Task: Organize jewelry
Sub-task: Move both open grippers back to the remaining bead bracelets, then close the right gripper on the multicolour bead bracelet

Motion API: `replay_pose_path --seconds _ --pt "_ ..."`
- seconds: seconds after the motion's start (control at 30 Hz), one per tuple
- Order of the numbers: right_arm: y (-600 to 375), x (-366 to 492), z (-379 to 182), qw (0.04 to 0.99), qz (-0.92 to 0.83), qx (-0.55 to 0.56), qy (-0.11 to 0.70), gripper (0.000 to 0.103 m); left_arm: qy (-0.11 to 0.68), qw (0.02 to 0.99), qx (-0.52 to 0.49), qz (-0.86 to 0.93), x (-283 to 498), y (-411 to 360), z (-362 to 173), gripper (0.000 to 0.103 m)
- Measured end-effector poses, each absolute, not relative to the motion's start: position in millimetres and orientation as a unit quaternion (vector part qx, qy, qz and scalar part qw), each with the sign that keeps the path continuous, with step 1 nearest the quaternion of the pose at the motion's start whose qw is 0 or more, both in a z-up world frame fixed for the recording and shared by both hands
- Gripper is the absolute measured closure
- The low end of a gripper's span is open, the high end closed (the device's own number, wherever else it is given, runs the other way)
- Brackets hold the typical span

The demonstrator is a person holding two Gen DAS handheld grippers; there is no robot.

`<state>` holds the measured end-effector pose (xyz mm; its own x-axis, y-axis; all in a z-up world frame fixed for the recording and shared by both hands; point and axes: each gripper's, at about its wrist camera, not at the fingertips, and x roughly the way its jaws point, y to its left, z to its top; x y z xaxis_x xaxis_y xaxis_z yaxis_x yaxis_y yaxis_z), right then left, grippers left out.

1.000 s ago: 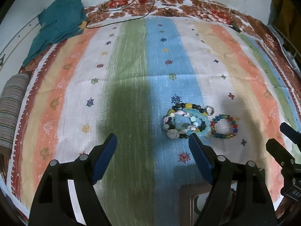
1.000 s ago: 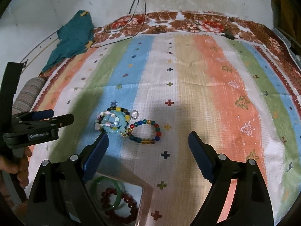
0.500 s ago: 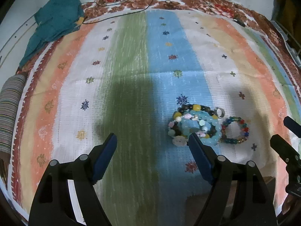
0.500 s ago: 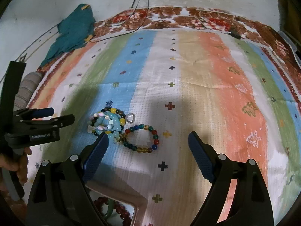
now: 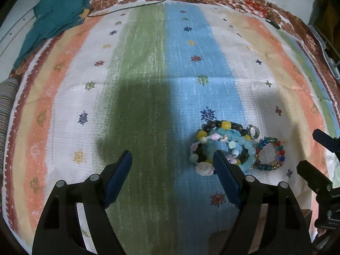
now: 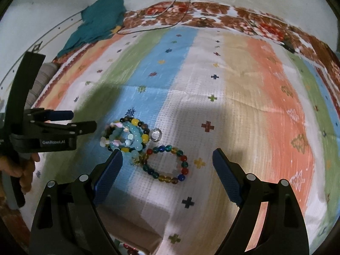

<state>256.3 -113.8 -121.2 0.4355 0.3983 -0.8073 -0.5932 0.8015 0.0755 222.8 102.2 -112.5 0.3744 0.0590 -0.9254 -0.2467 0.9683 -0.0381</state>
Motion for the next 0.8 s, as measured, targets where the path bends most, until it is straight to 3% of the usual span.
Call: replay_pose_path --seconds 0.37,0.57,0.67,0.8 --pt "-102 271 -130 0.821 0.326 -0.158 0.441 0.016 0.569 0.813 -0.079 0.097 234 108 -129 0.028" --pt "-97 280 -140 0.819 0.323 -0.169 0.444 0.017 0.576 0.809 -0.067 0.091 241 105 -137 0.034" --pt "-91 283 -144 0.816 0.324 -0.178 0.445 0.031 0.578 0.808 -0.059 0.092 244 105 -141 0.038" --pt "-86 287 -150 0.812 0.325 -0.186 0.448 0.033 0.579 0.809 -0.055 0.084 246 103 -144 0.047"
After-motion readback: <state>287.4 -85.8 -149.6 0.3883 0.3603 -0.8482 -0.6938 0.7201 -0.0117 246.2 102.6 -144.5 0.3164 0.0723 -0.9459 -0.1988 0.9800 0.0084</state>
